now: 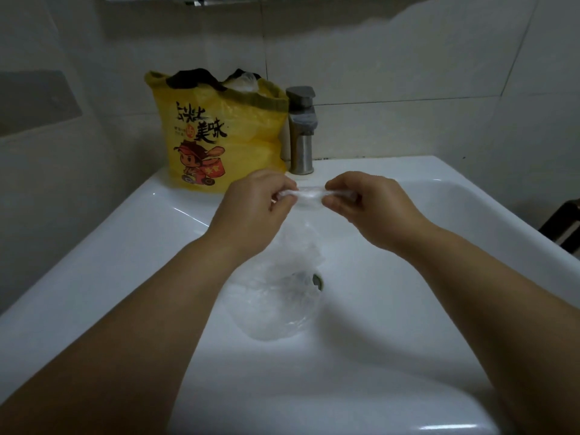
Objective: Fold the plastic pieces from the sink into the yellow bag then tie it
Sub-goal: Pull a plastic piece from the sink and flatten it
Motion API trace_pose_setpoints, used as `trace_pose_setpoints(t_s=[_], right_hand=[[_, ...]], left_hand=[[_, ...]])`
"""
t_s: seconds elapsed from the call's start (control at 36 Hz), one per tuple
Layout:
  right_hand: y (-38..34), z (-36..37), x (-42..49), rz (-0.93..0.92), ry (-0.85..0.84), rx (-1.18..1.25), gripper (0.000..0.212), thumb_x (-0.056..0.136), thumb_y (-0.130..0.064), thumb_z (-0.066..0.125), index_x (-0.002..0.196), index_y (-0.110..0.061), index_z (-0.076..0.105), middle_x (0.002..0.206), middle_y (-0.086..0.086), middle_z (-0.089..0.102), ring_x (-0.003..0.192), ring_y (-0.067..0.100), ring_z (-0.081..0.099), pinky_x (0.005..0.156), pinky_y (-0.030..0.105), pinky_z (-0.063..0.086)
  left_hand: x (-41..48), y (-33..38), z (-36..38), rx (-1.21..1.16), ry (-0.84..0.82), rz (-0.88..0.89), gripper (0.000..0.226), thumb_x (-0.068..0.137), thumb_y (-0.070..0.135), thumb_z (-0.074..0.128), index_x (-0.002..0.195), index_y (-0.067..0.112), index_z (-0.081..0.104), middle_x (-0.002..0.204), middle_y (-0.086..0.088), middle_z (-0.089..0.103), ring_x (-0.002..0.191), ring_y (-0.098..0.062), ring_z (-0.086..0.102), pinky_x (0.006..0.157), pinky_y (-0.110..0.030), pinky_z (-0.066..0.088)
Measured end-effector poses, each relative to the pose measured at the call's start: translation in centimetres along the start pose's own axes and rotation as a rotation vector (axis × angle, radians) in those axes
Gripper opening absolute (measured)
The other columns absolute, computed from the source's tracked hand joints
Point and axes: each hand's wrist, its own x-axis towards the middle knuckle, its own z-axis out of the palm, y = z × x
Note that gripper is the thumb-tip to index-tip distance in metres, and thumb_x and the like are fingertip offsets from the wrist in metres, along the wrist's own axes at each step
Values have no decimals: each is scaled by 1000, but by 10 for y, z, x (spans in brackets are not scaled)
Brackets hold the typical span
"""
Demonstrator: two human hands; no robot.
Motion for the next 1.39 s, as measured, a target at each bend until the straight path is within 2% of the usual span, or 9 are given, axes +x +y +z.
trace_pose_setpoints(t_s=[0.11, 0.19, 0.31, 0.42, 0.69, 0.81, 0.92, 1.03, 1.39], right_hand=[[1, 0, 2, -75, 43, -90, 26, 94, -30, 57, 110, -12, 65, 102, 0, 51, 85, 9, 46, 67, 7, 35], [0, -2, 3, -63, 18, -43, 18, 95, -28, 55, 101, -14, 63, 119, 3, 51, 105, 14, 49, 77, 14, 33], [-5, -8, 3, 66, -84, 202, 10, 96, -29, 55, 91, -20, 57, 85, -1, 60, 75, 12, 65, 59, 11, 50], [-8, -13, 4, 130, -74, 396, 11, 90, -22, 64, 90, -12, 66, 73, 5, 62, 56, 6, 60, 55, 18, 55], [-12, -9, 4, 384, -35, 981, 15, 92, -11, 59, 101, 1, 62, 76, 10, 55, 58, 9, 56, 62, 21, 55], [-15, -4, 3, 455, -77, 1266, 48, 80, -40, 64, 117, -12, 52, 107, 11, 60, 81, 20, 64, 76, 33, 57], [-24, 18, -2, 511, -348, 1106, 73, 73, -68, 59, 128, -20, 51, 120, 4, 56, 112, 27, 51, 93, 41, 50], [-38, 34, -1, 518, -330, 1070, 59, 88, -55, 49, 122, -8, 60, 114, 15, 66, 107, 27, 62, 96, 40, 50], [-20, -3, 9, 533, -78, 1275, 24, 97, -28, 54, 84, -9, 59, 58, 2, 57, 45, 8, 53, 47, 15, 49]], left_hand=[[0, 2, 1, -52, -52, -85, 12, 96, 20, 58, 103, 16, 66, 90, 13, 56, 93, -16, 54, 78, -25, 43], [0, 3, 0, -248, -97, -228, 6, 97, 24, 56, 94, 26, 60, 78, 11, 56, 64, -4, 50, 58, -15, 39], [2, 9, -2, -607, -115, -392, 17, 97, 10, 55, 87, 23, 60, 71, 7, 68, 69, -4, 66, 70, -20, 57], [2, 8, -3, -641, -115, -440, 15, 94, 7, 59, 86, 18, 63, 58, 8, 67, 59, -1, 64, 65, -18, 57], [3, 8, -3, -705, -109, -496, 13, 94, 9, 60, 82, 12, 63, 71, -1, 69, 57, -3, 62, 61, -18, 56], [5, 13, 4, -839, -44, -572, 15, 94, 8, 59, 80, 11, 61, 67, 0, 68, 56, -1, 62, 59, -16, 54], [5, 22, 10, -899, -59, -546, 13, 94, 9, 58, 82, 9, 60, 66, 1, 69, 63, -9, 66, 62, -21, 55], [2, 28, 18, -901, -91, -521, 12, 95, 3, 55, 93, 9, 66, 87, -8, 74, 85, -23, 71, 78, -36, 58], [5, 26, 5, -1010, -133, -642, 15, 94, 6, 58, 80, 11, 57, 56, 3, 63, 53, -2, 60, 56, -15, 52]])
